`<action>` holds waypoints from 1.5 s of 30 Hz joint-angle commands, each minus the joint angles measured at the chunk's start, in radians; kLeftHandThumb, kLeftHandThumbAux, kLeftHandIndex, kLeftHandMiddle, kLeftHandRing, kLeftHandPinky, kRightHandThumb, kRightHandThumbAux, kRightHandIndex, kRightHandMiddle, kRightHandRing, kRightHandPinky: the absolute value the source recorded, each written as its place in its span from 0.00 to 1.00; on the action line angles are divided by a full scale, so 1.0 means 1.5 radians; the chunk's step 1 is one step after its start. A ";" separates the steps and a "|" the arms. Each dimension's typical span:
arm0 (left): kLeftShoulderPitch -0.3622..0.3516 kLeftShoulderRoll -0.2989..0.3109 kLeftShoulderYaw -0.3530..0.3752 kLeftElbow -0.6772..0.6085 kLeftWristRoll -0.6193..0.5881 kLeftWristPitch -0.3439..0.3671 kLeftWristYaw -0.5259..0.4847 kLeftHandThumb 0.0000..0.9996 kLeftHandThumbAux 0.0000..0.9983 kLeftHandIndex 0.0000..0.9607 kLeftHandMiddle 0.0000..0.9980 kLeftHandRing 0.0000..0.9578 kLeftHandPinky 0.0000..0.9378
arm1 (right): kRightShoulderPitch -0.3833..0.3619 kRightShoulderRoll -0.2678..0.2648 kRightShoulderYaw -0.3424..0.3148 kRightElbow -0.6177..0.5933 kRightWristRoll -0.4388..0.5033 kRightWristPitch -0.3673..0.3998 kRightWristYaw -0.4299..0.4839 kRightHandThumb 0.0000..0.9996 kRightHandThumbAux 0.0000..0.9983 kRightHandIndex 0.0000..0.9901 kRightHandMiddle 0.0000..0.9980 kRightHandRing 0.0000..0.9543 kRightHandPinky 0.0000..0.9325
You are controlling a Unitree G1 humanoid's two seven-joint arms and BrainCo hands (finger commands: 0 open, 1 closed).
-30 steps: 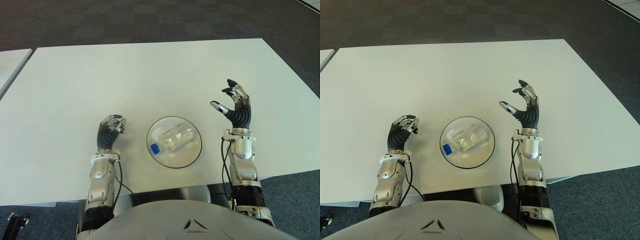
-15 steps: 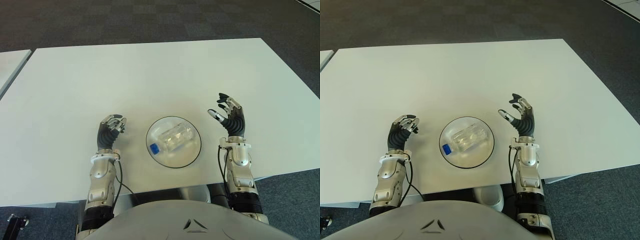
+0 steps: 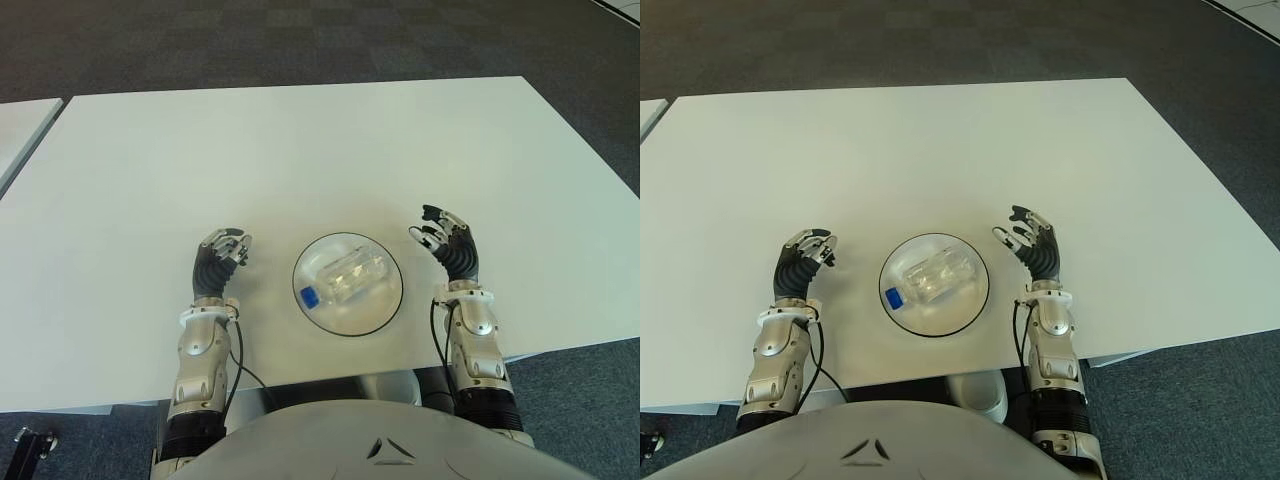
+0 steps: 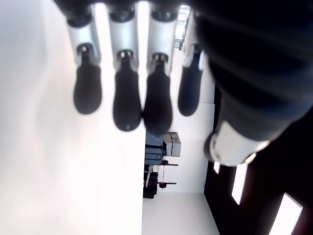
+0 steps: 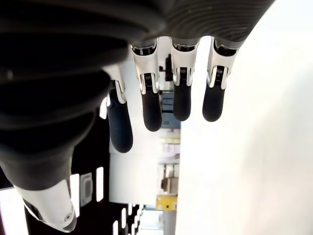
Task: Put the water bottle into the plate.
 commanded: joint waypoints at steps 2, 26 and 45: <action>-0.004 0.002 -0.003 0.010 0.007 0.008 0.000 0.71 0.71 0.45 0.68 0.69 0.69 | -0.014 0.012 0.000 0.042 0.013 0.022 0.003 0.70 0.74 0.42 0.41 0.45 0.49; 0.000 0.000 -0.003 0.005 0.010 0.009 0.001 0.71 0.71 0.45 0.67 0.68 0.68 | -0.057 0.011 0.005 0.143 -0.013 0.040 -0.032 0.71 0.74 0.42 0.47 0.50 0.53; 0.002 0.004 -0.001 0.006 0.006 0.006 -0.004 0.71 0.71 0.45 0.68 0.69 0.68 | -0.032 0.018 0.010 0.116 0.000 0.060 -0.023 0.71 0.74 0.42 0.47 0.50 0.52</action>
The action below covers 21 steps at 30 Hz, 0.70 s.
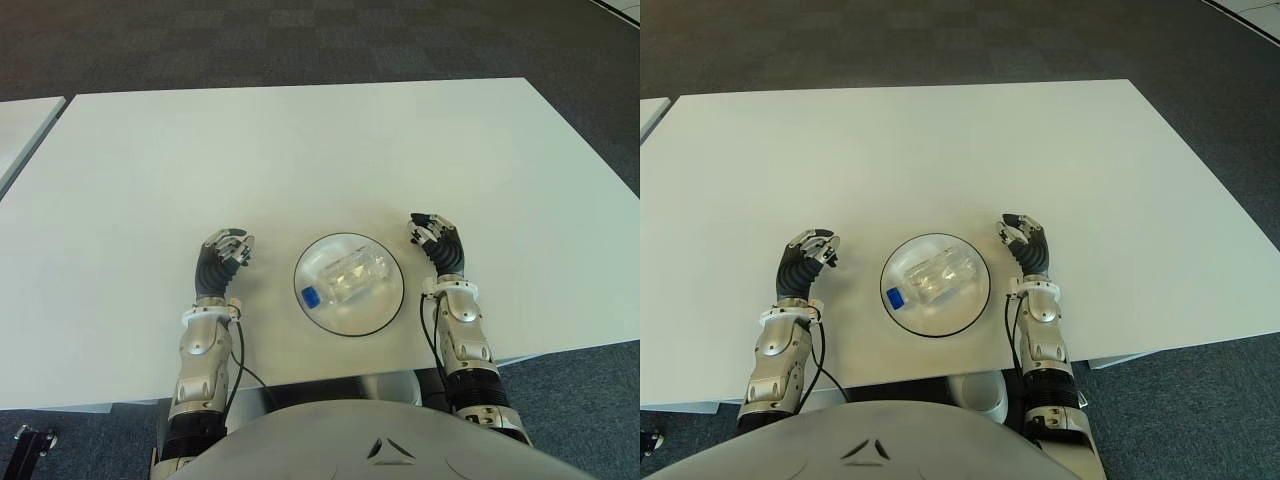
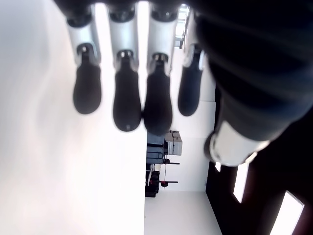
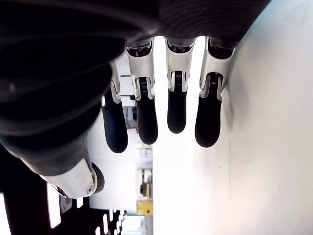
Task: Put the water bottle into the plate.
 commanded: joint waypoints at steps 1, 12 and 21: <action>0.002 0.004 0.002 0.006 -0.002 0.005 -0.004 0.71 0.71 0.45 0.68 0.68 0.68 | 0.033 0.009 0.006 0.002 0.004 0.037 0.006 0.71 0.74 0.42 0.47 0.50 0.52; 0.000 0.007 0.006 0.006 -0.006 0.005 -0.006 0.71 0.71 0.45 0.67 0.68 0.68 | 0.050 0.014 0.010 -0.023 0.009 0.037 0.013 0.71 0.74 0.43 0.47 0.50 0.52; -0.002 0.010 0.006 0.006 -0.004 0.005 -0.006 0.71 0.71 0.45 0.68 0.68 0.68 | 0.063 0.017 0.010 -0.036 0.015 0.028 0.021 0.71 0.74 0.43 0.47 0.50 0.52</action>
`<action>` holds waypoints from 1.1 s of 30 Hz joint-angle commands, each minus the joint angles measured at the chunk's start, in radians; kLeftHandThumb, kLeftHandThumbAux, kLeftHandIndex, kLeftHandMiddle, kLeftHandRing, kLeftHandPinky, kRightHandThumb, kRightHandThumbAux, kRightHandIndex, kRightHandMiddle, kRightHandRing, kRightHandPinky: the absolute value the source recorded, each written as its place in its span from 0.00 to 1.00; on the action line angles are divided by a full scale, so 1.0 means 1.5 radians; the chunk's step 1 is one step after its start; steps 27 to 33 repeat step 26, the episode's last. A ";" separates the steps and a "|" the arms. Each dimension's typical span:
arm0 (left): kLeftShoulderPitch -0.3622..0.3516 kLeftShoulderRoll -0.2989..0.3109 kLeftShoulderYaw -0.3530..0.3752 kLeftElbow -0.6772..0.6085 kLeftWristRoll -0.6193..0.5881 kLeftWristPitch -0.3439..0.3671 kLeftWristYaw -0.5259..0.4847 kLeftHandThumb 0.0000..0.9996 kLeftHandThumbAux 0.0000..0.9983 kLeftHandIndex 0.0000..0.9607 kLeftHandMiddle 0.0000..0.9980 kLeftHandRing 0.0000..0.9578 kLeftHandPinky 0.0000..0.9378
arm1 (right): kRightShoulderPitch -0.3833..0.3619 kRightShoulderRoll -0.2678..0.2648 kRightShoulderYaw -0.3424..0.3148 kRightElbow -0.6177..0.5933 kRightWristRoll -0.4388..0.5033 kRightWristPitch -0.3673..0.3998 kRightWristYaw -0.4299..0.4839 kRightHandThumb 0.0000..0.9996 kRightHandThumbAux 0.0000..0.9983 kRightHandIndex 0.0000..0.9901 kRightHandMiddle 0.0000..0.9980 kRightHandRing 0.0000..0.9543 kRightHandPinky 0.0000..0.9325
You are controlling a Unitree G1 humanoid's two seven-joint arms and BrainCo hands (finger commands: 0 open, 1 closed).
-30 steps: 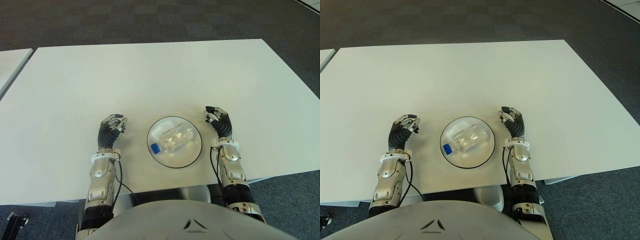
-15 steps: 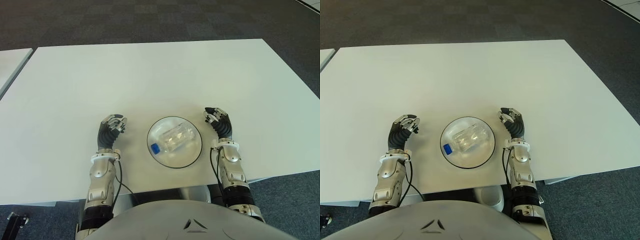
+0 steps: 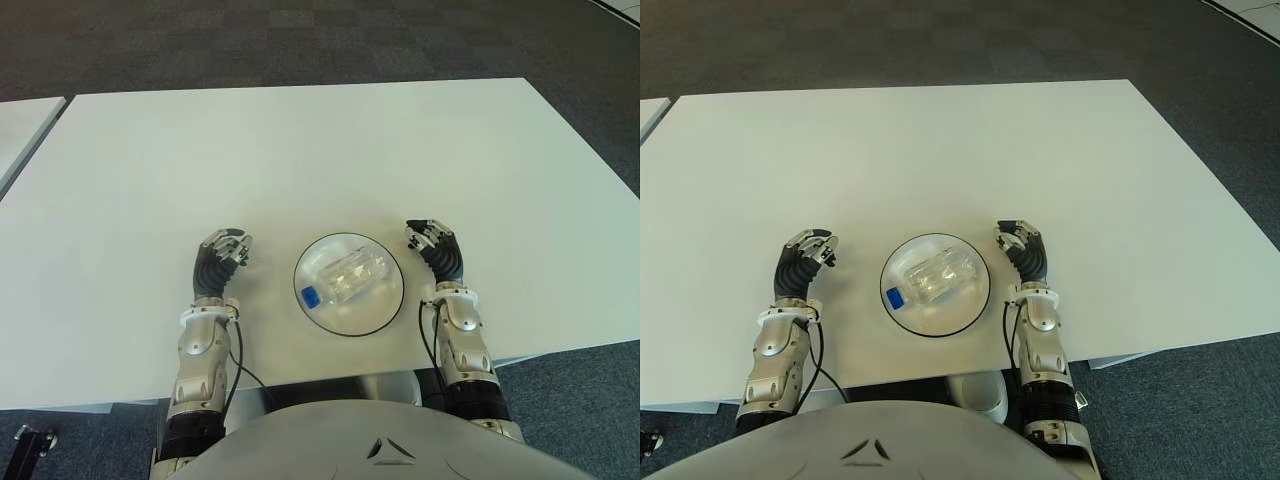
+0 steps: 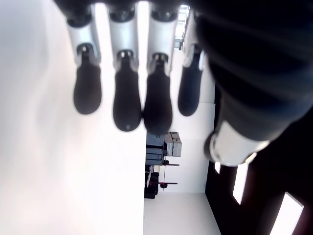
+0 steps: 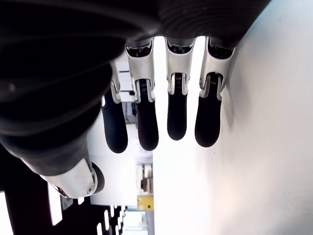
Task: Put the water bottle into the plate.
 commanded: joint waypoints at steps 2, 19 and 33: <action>-0.002 0.006 0.002 0.006 0.000 0.006 -0.005 0.71 0.71 0.45 0.68 0.68 0.67 | 0.024 0.008 0.000 0.010 0.009 0.018 0.006 0.71 0.74 0.43 0.47 0.50 0.52; -0.001 0.006 0.001 0.005 0.004 0.003 -0.002 0.71 0.71 0.45 0.68 0.69 0.69 | 0.034 0.013 -0.006 -0.003 0.015 0.019 0.006 0.71 0.74 0.43 0.46 0.49 0.52; 0.002 0.005 -0.001 0.002 0.011 0.006 0.003 0.71 0.71 0.45 0.68 0.68 0.67 | 0.036 0.011 -0.007 -0.009 0.013 0.020 0.006 0.71 0.74 0.43 0.46 0.49 0.51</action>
